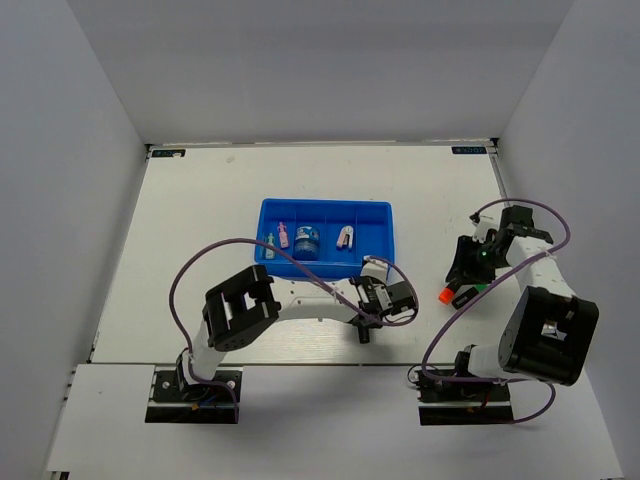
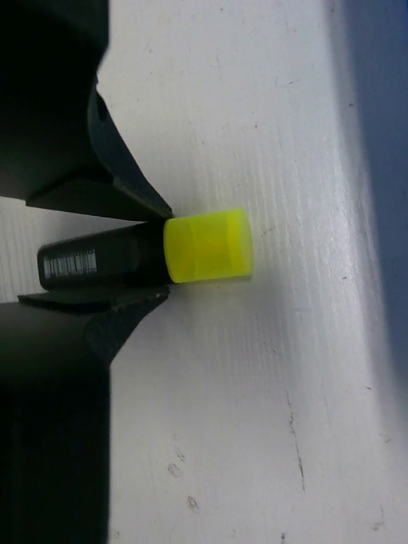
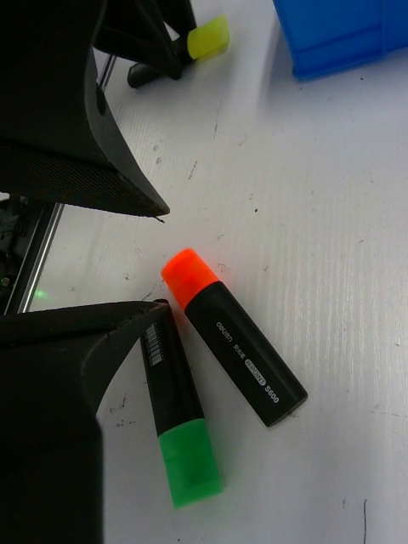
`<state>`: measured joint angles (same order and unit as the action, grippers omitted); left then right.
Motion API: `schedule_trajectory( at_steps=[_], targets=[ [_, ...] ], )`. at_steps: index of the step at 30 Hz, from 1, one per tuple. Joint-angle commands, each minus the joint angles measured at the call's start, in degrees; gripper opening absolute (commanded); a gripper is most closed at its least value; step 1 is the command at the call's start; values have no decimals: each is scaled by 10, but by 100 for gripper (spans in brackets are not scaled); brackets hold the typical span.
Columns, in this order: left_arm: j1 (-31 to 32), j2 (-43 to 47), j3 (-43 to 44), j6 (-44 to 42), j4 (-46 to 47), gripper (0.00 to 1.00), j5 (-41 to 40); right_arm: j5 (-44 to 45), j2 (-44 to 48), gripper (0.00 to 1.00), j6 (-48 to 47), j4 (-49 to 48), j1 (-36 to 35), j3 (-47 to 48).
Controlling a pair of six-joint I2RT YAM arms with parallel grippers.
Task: Sort the stationery into containers
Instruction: Pick up the pen from the corner of the board, then place the pen in the storage box.
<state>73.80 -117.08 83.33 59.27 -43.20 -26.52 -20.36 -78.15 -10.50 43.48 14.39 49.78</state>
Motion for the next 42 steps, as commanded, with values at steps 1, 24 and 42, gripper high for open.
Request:
schedule_trajectory(
  at_steps=[1,24,42],
  targets=[
    [9,-15,-15,45,-3,41,-21,-34,15,48,0,4,13,6],
    [-82,-2,308,-230,-101,1,-53,-51,19,41,-17,13,43,12],
    [-212,-104,368,-265,-10,20,103,-39,10,67,1,21,43,12]
  ],
)
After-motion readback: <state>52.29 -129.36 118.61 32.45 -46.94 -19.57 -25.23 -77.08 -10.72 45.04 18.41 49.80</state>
